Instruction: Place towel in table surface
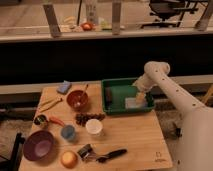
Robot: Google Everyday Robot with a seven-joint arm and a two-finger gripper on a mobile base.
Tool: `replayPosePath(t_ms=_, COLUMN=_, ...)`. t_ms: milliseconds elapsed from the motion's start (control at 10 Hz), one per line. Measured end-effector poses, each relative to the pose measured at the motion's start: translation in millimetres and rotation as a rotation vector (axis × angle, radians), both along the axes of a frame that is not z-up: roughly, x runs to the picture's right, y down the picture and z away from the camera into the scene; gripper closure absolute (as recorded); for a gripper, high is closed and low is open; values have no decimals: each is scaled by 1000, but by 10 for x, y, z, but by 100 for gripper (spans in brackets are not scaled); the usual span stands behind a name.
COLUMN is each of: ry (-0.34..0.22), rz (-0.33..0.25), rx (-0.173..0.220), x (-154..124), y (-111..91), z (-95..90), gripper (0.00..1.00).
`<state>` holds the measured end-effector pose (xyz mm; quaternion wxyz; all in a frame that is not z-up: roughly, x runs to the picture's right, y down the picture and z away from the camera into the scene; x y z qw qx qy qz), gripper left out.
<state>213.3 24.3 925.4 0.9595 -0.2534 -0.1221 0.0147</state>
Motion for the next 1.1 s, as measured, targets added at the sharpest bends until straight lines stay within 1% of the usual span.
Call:
replayPosePath(t_ms=300, ry=-11, rz=-42, rx=-32, x=-20, y=184, z=12, gripper=20)
replayPosePath(t_ms=800, ry=-11, rz=-68, rx=-119, x=-31, y=585, z=215, gripper=20)
replayPosePath(t_ms=900, ry=-13, rz=-73, rx=-139, x=-63, y=648, z=268, gripper=26)
replayPosePath(t_ms=1100, ry=-14, rz=-72, rx=-160, x=-70, y=686, z=316, gripper=41)
